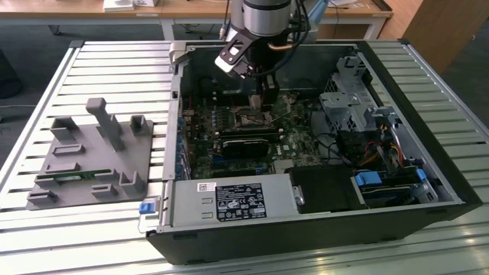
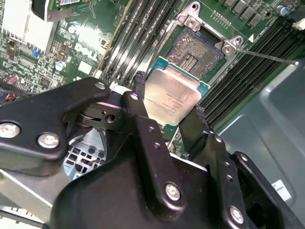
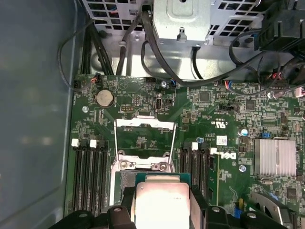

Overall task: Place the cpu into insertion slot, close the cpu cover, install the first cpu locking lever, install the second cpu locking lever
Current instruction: 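Place the cpu into insertion slot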

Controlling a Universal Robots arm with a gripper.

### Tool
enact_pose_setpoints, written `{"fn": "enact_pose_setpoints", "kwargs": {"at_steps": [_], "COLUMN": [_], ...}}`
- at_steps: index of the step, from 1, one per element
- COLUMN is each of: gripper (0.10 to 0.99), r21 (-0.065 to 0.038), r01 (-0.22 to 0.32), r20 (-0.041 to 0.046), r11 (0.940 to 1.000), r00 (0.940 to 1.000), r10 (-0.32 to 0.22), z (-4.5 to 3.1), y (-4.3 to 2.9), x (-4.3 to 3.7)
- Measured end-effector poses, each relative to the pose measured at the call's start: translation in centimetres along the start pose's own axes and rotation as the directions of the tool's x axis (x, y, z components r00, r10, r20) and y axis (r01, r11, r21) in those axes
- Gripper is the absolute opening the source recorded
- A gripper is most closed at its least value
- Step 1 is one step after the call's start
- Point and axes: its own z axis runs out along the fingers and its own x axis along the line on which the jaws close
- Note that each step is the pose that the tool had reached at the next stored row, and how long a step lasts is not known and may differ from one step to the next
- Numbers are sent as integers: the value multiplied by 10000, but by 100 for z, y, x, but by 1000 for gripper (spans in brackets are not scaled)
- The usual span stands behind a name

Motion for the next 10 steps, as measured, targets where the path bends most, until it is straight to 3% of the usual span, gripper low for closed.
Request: {"fn": "enact_pose_setpoints", "kwargs": {"at_steps": [10], "gripper": [537], "r21": [0], "r01": [0], "r20": [0], "r11": [10000], "r00": [10000], "r10": [0], "z": [99], "y": [-10], "x": [1]}}
